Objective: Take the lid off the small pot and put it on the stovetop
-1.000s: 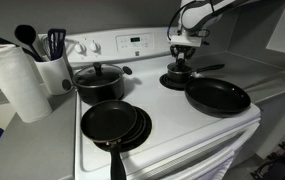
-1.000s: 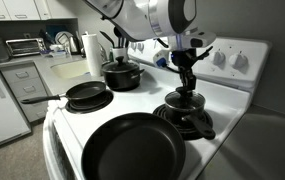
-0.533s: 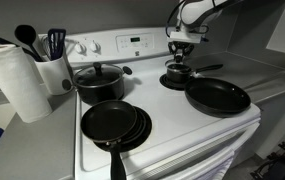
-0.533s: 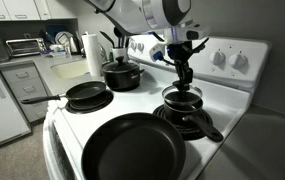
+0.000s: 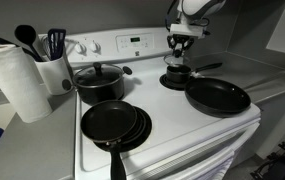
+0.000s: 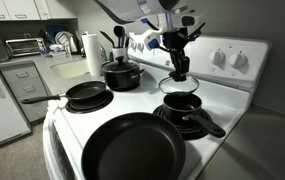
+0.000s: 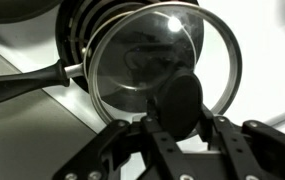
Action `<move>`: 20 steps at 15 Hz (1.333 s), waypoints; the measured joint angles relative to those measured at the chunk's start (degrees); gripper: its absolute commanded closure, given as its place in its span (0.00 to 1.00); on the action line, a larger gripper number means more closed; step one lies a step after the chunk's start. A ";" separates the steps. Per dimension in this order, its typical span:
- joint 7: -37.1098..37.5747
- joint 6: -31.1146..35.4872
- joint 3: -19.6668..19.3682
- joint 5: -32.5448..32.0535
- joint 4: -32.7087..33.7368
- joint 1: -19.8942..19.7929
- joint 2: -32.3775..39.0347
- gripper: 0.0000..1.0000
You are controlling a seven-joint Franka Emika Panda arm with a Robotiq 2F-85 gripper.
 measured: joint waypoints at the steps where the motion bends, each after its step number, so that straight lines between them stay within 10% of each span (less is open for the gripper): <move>1: -0.68 -0.18 0.22 0.09 -0.23 0.01 -0.27 0.86; 20: -6.71 -2.14 6.66 5.15 -15.61 3.16 -6.98 0.86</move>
